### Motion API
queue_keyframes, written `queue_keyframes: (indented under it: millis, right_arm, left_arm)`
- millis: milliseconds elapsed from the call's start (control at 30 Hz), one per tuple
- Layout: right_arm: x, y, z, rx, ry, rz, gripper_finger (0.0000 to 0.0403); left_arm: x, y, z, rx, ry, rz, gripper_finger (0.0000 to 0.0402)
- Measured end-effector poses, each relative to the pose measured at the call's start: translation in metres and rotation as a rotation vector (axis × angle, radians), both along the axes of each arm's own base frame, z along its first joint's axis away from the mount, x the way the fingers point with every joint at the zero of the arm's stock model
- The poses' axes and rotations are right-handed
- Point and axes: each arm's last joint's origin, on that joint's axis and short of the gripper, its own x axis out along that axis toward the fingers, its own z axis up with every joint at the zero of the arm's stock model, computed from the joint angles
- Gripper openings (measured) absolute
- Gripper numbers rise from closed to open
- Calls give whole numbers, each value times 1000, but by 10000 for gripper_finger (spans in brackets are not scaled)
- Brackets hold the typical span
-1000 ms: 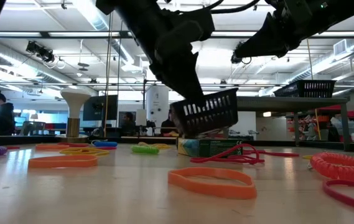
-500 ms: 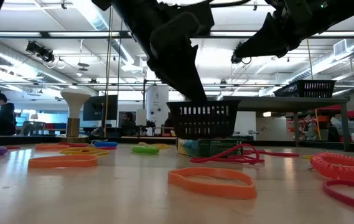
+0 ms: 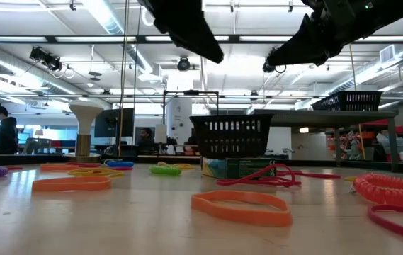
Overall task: Pick & Place Office Desk Supplies
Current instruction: Put the top black bin on the shelf
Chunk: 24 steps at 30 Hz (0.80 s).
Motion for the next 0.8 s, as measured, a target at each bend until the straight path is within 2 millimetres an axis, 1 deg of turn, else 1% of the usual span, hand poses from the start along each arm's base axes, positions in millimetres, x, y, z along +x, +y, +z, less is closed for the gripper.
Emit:
queue_keyframes:
  millis: [100, 233, 367, 533, 667, 800]
  right_arm:
    - [0, 0, 0, 0, 0, 0, 34]
    - [0, 0, 0, 0, 0, 0, 34]
    - [0, 0, 0, 0, 0, 0, 34]
    - [1, 0, 2, -13, -16, 6, 34]
    - [1, 0, 2, -16, -12, 7, 34]
    - [1, 0, 2, -16, -14, 7, 34]
  left_arm:
    - [-12, 7, -11, 34, -8, 38, 109]
    - [-37, 18, -37, 43, -47, 59, 92]
    - [-68, 26, -63, -31, -171, 22, 77]
    - [-105, 32, -91, -182, -375, -60, 69]
    - [-127, 36, -105, -230, -497, -79, 68]
    - [-140, 42, -110, -235, -571, -62, 68]
